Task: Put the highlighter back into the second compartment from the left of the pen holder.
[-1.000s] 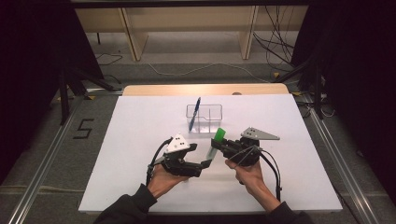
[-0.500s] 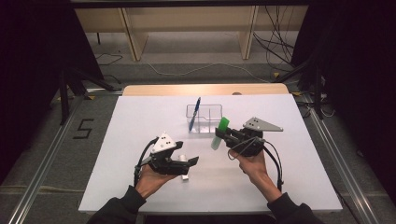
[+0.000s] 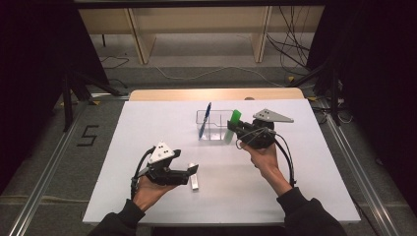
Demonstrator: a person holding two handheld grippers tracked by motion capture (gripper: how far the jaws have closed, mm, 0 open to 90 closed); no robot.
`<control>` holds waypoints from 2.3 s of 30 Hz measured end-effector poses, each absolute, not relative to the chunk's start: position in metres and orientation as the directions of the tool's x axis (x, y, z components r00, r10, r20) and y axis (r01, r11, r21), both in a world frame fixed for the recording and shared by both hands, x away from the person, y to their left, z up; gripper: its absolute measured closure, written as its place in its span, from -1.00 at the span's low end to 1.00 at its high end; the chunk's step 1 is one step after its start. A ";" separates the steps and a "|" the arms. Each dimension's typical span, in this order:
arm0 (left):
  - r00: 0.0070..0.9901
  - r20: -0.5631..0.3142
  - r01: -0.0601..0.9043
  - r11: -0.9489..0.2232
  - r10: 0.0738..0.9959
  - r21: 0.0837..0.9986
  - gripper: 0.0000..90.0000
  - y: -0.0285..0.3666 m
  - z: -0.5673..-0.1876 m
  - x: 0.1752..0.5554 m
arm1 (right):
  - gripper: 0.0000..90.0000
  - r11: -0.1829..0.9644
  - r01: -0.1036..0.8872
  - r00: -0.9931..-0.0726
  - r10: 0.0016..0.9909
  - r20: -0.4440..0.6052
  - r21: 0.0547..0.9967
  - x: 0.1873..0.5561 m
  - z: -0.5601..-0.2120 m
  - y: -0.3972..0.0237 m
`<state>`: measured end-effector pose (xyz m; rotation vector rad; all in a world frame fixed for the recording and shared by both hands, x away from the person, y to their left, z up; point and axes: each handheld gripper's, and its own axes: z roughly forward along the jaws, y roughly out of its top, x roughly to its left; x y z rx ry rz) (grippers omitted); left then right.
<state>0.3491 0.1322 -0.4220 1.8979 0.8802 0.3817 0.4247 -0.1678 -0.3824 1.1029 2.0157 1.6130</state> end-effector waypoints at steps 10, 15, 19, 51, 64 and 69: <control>0.668 -0.074 0.395 -0.269 0.740 0.878 -0.61 0.143 -0.423 0.346 | 0.69 0.042 0.373 -0.616 0.758 0.214 0.927 0.452 -0.370 -0.160; 0.654 -0.084 0.404 -0.254 0.752 0.879 -0.61 0.150 -0.423 0.345 | 0.68 0.029 0.384 -0.593 0.774 0.223 0.923 0.467 -0.368 -0.154; 0.649 -0.090 0.409 -0.247 0.756 0.879 -0.61 0.154 -0.424 0.345 | 0.69 0.036 0.393 -0.579 0.786 0.217 0.919 0.477 -0.369 -0.148; 0.642 -0.108 0.412 -0.222 0.759 0.884 -0.62 0.155 -0.424 0.344 | 0.68 0.071 0.456 -0.486 0.855 0.182 0.887 0.521 -0.392 -0.111; 0.631 -0.110 0.410 -0.210 0.768 0.888 -0.63 0.157 -0.423 0.344 | 0.68 0.106 0.482 -0.483 0.860 0.163 0.870 0.521 -0.406 -0.100; 0.628 -0.109 0.415 -0.213 0.770 0.885 -0.63 0.157 -0.423 0.345 | 0.66 0.110 0.490 -0.478 0.864 0.161 0.865 0.520 -0.412 -0.099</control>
